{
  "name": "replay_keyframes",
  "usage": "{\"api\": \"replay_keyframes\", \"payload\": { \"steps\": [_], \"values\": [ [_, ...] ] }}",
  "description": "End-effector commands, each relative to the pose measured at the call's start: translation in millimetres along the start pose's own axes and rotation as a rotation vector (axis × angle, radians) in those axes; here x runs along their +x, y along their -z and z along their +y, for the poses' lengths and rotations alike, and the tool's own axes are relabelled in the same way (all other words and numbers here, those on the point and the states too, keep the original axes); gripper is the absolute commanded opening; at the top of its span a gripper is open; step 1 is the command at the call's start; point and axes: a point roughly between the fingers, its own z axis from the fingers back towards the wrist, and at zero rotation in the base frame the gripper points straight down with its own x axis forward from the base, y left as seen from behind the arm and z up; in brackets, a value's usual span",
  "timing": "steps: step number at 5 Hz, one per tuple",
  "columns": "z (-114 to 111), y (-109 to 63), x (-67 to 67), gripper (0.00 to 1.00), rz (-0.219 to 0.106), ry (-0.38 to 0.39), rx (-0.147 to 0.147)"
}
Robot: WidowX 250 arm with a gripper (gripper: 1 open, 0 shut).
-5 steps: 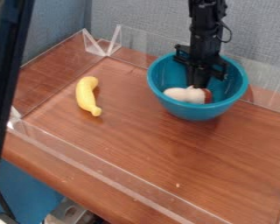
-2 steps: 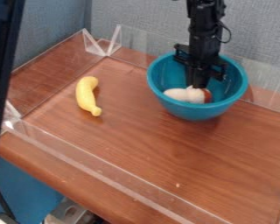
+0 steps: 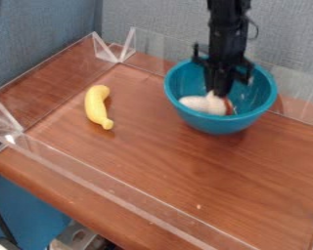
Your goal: Remove the mushroom from the blue bowl and put it on the table
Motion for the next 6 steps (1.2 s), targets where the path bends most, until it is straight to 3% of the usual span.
{"api": "replay_keyframes", "payload": {
  "steps": [1, 2, 4, 6],
  "values": [
    [12.7, -72.2, -10.5, 0.00, -0.147, -0.033, 0.055],
    [30.4, -99.7, -29.8, 0.00, -0.189, -0.067, 0.074],
    [62.7, -111.2, -47.7, 0.00, -0.219, -0.112, 0.089],
    [80.5, -114.9, -56.7, 0.00, -0.232, -0.145, 0.103]
  ]
}}
